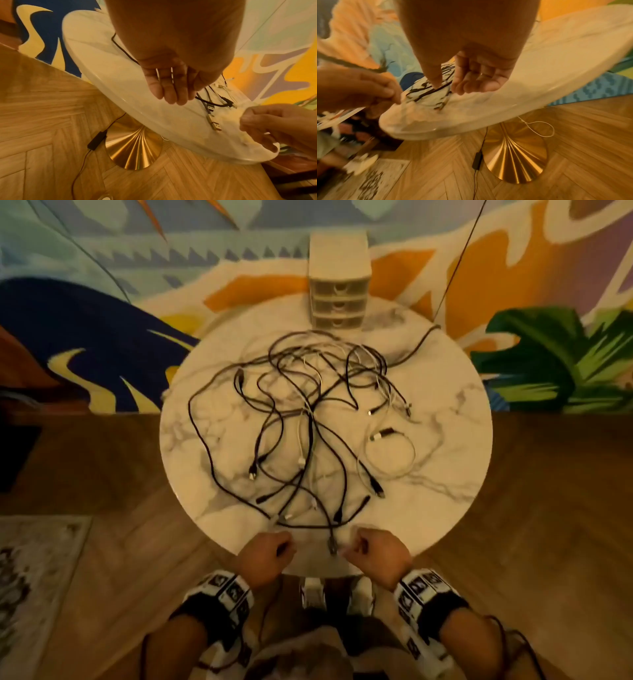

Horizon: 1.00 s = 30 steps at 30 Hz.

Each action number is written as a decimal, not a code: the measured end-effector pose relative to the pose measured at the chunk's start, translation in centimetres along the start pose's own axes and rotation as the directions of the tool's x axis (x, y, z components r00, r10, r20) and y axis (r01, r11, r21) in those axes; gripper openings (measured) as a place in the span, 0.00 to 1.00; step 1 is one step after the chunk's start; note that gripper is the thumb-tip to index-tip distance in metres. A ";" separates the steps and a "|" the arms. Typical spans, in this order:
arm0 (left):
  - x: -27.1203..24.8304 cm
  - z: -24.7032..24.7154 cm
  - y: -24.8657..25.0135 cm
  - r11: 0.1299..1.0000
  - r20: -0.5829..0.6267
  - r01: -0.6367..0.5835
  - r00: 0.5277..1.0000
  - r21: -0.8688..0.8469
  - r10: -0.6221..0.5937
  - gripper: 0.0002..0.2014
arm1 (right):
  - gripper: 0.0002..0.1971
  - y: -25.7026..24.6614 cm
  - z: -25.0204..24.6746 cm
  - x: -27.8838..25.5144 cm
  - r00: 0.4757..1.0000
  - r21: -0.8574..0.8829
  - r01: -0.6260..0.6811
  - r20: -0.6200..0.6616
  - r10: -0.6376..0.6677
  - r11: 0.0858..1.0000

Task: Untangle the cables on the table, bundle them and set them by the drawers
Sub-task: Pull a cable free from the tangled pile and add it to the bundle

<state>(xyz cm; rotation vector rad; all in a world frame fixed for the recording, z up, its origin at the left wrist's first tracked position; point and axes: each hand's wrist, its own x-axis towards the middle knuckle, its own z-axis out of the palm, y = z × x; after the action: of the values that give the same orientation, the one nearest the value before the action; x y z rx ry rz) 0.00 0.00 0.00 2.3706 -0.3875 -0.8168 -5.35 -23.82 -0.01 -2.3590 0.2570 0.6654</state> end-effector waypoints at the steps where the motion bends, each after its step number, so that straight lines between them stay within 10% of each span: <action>1: 0.5 0.2 -0.1 0.999 -0.003 -0.050 0.999 -0.001 0.050 0.24 | 0.16 -0.6 0.3 0.4 1.000 -0.062 -0.010 0.027 0.011 0.998; 9: 1.6 0.7 2.7 0.982 0.068 -0.127 0.991 0.141 0.118 0.09 | 0.20 -3.1 2.3 1.4 1.000 -0.315 0.030 0.009 -0.028 0.949; 13: 2.3 0.9 4.3 0.931 0.112 -0.216 0.975 0.294 0.191 0.24 | 0.16 -3.4 1.2 1.0 0.995 -0.307 0.096 -0.009 -0.104 0.947; 19: 3.3 0.5 5.0 0.926 0.028 -0.249 0.968 0.285 0.251 0.13 | 0.20 -3.4 -3.3 -0.1 0.969 0.104 0.208 -0.160 -0.190 0.973; 25: 3.1 -0.6 8.4 0.937 -0.016 -0.303 0.951 0.174 0.310 0.16 | 0.08 -3.8 -4.0 -0.2 0.955 0.577 0.260 -0.270 -0.120 0.774; 30: 2.0 -0.1 11.6 0.868 0.055 -0.400 0.914 0.295 0.402 0.16 | 0.16 -4.6 -4.1 0.9 0.990 0.752 0.130 -0.064 -0.126 0.647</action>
<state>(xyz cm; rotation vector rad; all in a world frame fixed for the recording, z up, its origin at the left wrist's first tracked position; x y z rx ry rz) 0.72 -9.91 6.33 2.4330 -1.0288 -0.5797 -1.42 -23.01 4.71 -1.5393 0.2951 0.3671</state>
